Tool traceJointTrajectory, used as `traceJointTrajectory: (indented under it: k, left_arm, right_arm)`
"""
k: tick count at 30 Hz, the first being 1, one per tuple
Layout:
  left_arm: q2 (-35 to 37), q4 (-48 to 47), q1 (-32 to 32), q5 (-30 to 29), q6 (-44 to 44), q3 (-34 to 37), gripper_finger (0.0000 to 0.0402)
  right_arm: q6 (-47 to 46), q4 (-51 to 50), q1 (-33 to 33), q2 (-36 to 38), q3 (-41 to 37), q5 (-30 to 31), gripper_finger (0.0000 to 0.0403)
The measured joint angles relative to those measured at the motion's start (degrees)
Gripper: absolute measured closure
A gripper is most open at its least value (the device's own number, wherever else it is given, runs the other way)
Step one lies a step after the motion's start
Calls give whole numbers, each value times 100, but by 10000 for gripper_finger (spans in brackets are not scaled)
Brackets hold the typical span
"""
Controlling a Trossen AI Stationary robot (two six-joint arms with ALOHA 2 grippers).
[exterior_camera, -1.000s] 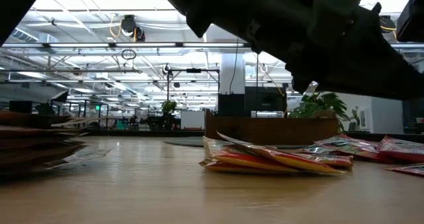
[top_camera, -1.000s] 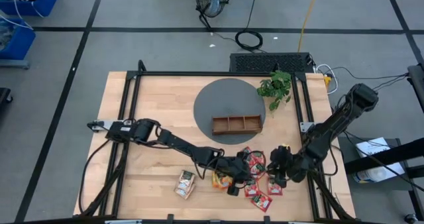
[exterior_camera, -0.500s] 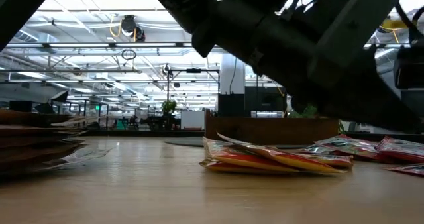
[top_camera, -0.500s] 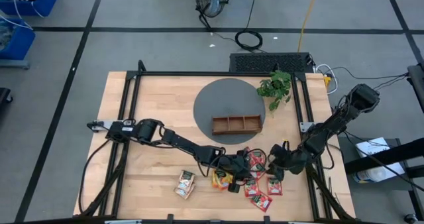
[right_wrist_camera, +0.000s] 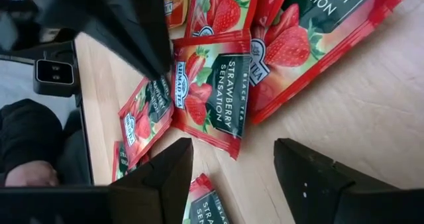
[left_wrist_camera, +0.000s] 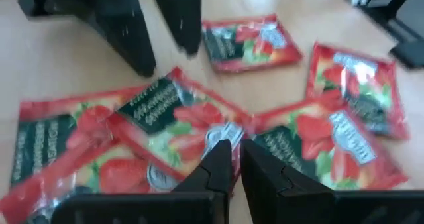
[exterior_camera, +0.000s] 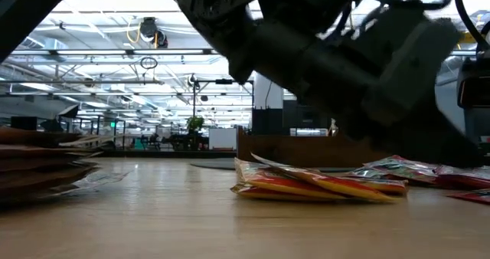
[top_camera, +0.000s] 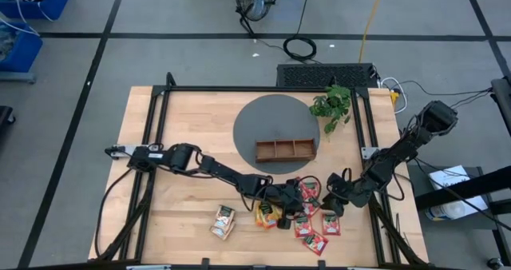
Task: Pick & Place Tea
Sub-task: Put the red tea bag into the right section of the wooden organizer
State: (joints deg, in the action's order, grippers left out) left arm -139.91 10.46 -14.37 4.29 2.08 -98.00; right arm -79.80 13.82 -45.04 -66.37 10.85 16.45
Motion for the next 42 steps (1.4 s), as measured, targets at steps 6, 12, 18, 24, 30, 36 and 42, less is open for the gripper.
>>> traceJointTrajectory:
  k: [6,12,18,24,30,36,42]
  left_arm:
    - [-30,82,10,-4,68,-2,364]
    - [-40,211,21,-85,91,1,364]
    - [-40,308,48,-191,143,1,364]
    - [-109,422,88,-193,212,-1,364]
    - [-305,565,98,-113,263,-8,364]
    - [-398,648,118,-128,311,-15,364]
    - [-398,722,120,-144,309,-12,364]
  right_arm:
    - [106,-65,4,-4,-4,0,207]
    - [117,-37,4,-78,-8,15,223]
    - [37,13,7,-271,-10,23,269]
    - [274,519,7,-512,-10,147,302]
    - [270,566,7,-577,-10,163,311]
    - [270,648,7,-580,-10,184,312]
    - [267,739,7,-634,-10,152,312]
